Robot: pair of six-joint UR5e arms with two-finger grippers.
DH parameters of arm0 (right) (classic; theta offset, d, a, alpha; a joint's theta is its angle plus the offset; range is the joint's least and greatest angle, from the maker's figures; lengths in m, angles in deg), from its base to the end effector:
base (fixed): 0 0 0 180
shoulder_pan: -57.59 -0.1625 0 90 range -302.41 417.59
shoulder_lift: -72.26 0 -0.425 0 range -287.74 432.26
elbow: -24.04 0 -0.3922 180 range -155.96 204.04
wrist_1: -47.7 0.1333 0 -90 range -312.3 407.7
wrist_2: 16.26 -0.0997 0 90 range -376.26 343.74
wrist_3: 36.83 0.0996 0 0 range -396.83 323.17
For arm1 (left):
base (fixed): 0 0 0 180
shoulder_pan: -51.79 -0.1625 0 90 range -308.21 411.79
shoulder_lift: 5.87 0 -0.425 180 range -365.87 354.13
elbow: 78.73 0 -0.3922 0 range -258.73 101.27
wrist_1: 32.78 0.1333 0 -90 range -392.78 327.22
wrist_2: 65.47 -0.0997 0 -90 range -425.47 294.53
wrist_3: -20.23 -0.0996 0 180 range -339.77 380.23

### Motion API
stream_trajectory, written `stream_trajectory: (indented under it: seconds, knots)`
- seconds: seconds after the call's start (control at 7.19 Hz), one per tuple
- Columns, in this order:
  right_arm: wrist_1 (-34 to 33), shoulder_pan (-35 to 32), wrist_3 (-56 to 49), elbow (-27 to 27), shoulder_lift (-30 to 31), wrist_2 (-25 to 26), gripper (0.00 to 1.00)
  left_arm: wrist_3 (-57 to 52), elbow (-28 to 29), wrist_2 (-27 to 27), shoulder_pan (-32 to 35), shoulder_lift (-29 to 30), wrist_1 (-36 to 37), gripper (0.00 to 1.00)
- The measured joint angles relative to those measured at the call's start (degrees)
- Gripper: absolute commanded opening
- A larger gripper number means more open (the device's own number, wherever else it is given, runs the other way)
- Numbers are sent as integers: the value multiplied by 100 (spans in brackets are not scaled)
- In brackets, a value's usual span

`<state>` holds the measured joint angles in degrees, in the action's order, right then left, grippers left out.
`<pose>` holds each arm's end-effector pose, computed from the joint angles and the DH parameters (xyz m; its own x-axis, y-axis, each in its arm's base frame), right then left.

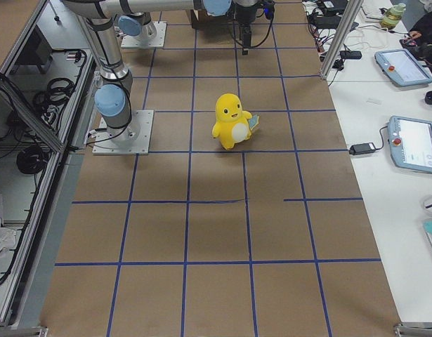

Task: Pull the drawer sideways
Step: 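Pull the drawer out by its handle with the left gripper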

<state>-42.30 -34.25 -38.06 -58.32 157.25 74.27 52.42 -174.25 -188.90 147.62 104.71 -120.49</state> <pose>0.1494 -0.5285 0.5090 -0.9985 -0.0531 0.0102 -0.0535 0.9975 -0.0457 -0.1348 -0.5484 0.2715 -0.7330 -0.2259 -0.6416 -0.3516 0.9333 0.0731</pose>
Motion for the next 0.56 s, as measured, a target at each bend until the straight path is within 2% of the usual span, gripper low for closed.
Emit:
stream_trajectory:
  seconds: [0.56]
  knots:
    - [0,0,-2,0,0,2,100,122,111,215,153,25,0,24]
